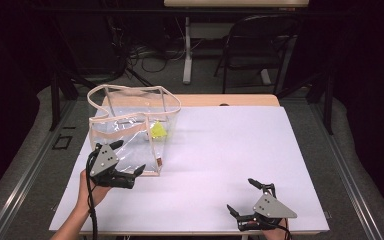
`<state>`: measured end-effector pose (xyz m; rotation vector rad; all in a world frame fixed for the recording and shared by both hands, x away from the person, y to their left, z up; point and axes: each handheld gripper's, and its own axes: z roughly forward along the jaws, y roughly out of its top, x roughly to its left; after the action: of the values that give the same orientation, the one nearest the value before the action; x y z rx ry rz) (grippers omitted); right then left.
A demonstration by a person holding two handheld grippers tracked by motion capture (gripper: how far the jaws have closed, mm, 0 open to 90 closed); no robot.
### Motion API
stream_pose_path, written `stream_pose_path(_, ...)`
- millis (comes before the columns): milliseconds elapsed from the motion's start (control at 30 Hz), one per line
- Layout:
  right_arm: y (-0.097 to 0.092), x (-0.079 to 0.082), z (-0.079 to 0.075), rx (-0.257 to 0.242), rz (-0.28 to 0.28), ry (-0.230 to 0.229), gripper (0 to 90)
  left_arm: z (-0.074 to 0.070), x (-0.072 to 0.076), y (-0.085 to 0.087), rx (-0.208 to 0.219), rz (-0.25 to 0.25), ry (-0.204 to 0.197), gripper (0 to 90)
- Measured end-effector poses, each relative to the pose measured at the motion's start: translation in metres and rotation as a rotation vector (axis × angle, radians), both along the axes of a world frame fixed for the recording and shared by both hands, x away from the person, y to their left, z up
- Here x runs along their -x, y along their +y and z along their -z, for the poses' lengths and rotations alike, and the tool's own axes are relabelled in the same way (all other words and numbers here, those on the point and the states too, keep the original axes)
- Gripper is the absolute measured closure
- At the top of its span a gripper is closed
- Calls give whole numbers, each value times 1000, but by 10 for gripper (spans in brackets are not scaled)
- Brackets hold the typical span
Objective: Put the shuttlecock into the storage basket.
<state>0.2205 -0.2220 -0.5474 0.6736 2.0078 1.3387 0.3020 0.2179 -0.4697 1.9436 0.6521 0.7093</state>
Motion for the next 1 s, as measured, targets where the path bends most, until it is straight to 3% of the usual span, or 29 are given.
stream_pose_path(1000, 0, 0, 0, -1, 0, 3, 3, 51, 26, 0, 52, 30, 67, 0)
